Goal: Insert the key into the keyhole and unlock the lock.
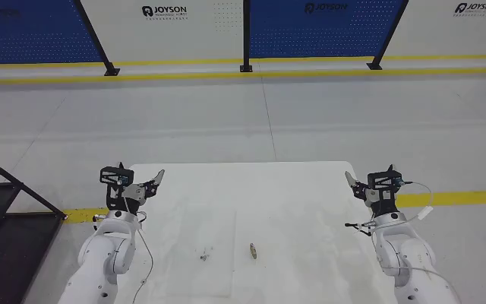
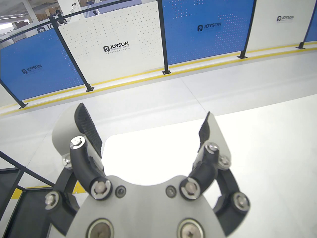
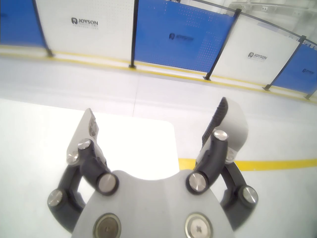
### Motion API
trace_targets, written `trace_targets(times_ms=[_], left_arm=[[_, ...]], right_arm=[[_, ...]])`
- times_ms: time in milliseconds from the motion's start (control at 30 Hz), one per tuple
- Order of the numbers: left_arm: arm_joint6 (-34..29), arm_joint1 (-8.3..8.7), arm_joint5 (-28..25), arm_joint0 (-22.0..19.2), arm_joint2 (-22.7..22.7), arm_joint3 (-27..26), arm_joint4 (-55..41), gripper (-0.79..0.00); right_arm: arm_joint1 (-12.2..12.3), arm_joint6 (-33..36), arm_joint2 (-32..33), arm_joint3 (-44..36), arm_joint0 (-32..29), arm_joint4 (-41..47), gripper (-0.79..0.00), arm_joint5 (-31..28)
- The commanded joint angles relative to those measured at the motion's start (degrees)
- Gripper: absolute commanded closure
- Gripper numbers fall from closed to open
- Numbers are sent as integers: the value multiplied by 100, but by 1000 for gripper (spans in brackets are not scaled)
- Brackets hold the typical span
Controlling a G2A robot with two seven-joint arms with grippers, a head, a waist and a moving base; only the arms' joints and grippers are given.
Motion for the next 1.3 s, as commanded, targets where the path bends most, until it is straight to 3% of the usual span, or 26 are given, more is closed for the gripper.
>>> trace_targets(times_ms=[0,100,167,433,467,600,833,1067,1267], left_arm=[[0,0,0,0,0,0,0,-784],[94,14,-166,143,-50,-193,187,-785],[212,25,-446,498,-95,-508,184,-785],[-104,90,-1440,2744,-267,-2244,961,-785],[-263,102,-1676,3005,-230,-2310,1028,-785],[-713,95,-1682,3552,3,-2450,1238,-785],[-1702,21,-883,3436,776,-2251,1501,-785],[-2162,-64,-269,2761,1529,-1569,1970,-650],[-2290,-143,102,2206,1964,-945,2097,-588]], right_arm=[[0,0,0,0,0,0,-785,0],[0,0,0,0,0,0,-785,0],[0,0,0,0,0,0,-785,0],[0,0,0,0,0,0,-785,0],[0,0,0,0,0,0,-785,0],[0,0,0,0,0,0,-785,0],[0,0,0,0,0,0,-785,0],[0,0,0,0,0,0,-785,0],[0,0,0,0,0,0,-785,0]])
